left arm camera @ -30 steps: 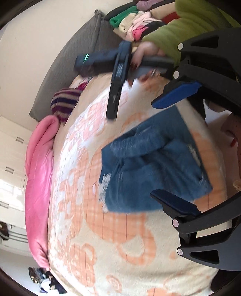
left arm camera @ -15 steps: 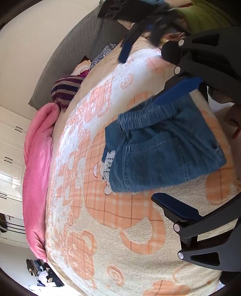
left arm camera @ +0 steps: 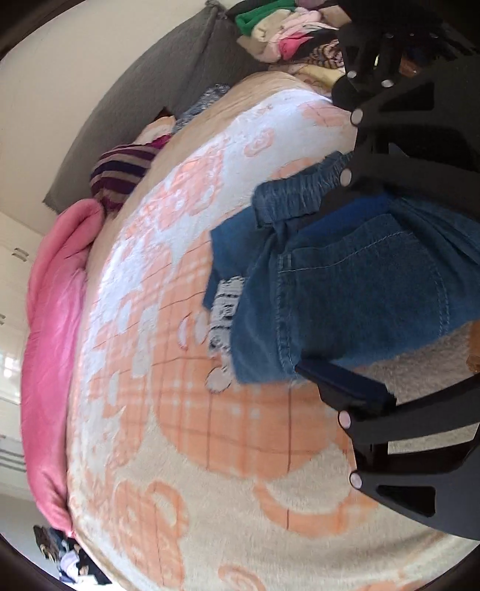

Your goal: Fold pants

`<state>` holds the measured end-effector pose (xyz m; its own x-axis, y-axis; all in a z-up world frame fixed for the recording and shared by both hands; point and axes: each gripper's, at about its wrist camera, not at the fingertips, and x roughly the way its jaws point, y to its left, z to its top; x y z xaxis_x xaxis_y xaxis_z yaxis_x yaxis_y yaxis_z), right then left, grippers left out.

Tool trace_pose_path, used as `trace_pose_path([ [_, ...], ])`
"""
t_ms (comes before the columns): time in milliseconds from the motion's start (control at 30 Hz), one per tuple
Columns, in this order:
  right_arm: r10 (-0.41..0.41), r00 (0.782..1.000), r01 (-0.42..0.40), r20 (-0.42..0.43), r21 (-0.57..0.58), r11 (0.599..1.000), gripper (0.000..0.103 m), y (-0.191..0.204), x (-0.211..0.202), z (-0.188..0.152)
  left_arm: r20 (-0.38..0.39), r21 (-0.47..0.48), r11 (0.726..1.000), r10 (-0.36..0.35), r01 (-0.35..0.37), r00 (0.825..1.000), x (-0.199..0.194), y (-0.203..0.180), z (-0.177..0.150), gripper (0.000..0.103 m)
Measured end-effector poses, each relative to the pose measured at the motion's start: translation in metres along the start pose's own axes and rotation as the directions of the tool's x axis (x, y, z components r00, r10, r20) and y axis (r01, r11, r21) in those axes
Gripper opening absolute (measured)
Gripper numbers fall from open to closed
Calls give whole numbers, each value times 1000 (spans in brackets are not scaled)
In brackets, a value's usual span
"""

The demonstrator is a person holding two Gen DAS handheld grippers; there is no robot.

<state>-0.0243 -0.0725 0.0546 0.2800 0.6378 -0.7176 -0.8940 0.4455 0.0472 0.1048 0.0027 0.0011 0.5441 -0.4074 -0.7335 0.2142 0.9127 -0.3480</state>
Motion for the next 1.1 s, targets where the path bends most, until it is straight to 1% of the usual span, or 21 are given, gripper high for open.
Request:
trace_pose_path([
  [33, -4, 1000, 4, -14, -17, 1000, 36, 2, 5, 2, -6, 2, 1000, 6, -6, 1000, 4, 0, -1, 64],
  [167, -41, 997, 33, -70, -106, 994, 30, 11, 24, 9, -20, -21, 1000, -4, 3, 1000, 14, 7, -6, 64],
  [233, -85, 991, 68, -99, -163, 984, 27, 15, 38, 11, -21, -28, 1000, -8, 8, 1000, 16, 10, -6, 64],
  [267, -109, 988, 86, -111, -191, 978, 24, 16, 45, 10, -21, -30, 999, -10, 10, 1000, 17, 10, -6, 64],
  [300, -109, 986, 83, -122, -201, 976, 18, 17, 50, 9, -21, -32, 999, -9, 9, 1000, 17, 10, -6, 65],
  [333, -82, 989, 57, -126, -193, 980, 7, 15, 53, 8, -22, -34, 999, -8, 8, 1000, 18, 10, -5, 66],
  [367, -27, 993, 8, -113, -162, 987, 3, 14, 51, 7, -23, -35, 999, -8, 7, 1000, 19, 11, -5, 66],
  [433, 28, 993, -43, -117, -126, 991, 0, 15, 42, 4, -26, -38, 999, -10, 9, 1000, 20, 12, -5, 66],
  [533, 66, 991, -82, -113, -138, 987, 0, 25, 24, -6, -22, -38, 999, -19, 18, 1000, 20, 13, -4, 66],
  [567, 53, 991, -70, -122, -138, 988, 0, 27, 21, -14, -22, -39, 999, -21, 21, 1000, 21, 14, -4, 66],
  [667, 22, 986, -43, -164, -122, 992, 1, 24, 30, -30, -19, -43, 999, -25, 25, 1000, 23, 14, -3, 68],
  [733, 34, 986, -50, -166, -89, 995, 1, 20, 36, -38, -19, -41, 999, -24, 23, 1000, 23, 13, -4, 68],
  [800, 37, 986, -51, -160, -81, 995, 1, 22, 35, -39, -19, -37, 999, -22, 21, 1000, 22, 13, -4, 68],
  [833, 46, 987, -59, -154, -78, 995, 4, 23, 31, -37, -18, -38, 999, -22, 21, 1000, 22, 13, -4, 68],
  [867, 60, 989, -70, -138, -71, 995, 5, 25, 25, -35, -17, -40, 999, -23, 22, 1000, 21, 13, -4, 68],
  [933, 91, 992, -96, -90, -53, 994, 12, 26, 9, -28, -15, -43, 999, -24, 23, 1000, 22, 13, -4, 68],
  [1033, 130, 991, -131, -27, -36, 991, 12, 21, -3, -15, -12, -47, 999, -25, 24, 1000, 21, 14, -5, 69],
  [1100, 137, 990, -137, 14, -26, 990, 12, 19, -7, -8, -12, -48, 999, -24, 24, 1000, 21, 14, -5, 69],
])
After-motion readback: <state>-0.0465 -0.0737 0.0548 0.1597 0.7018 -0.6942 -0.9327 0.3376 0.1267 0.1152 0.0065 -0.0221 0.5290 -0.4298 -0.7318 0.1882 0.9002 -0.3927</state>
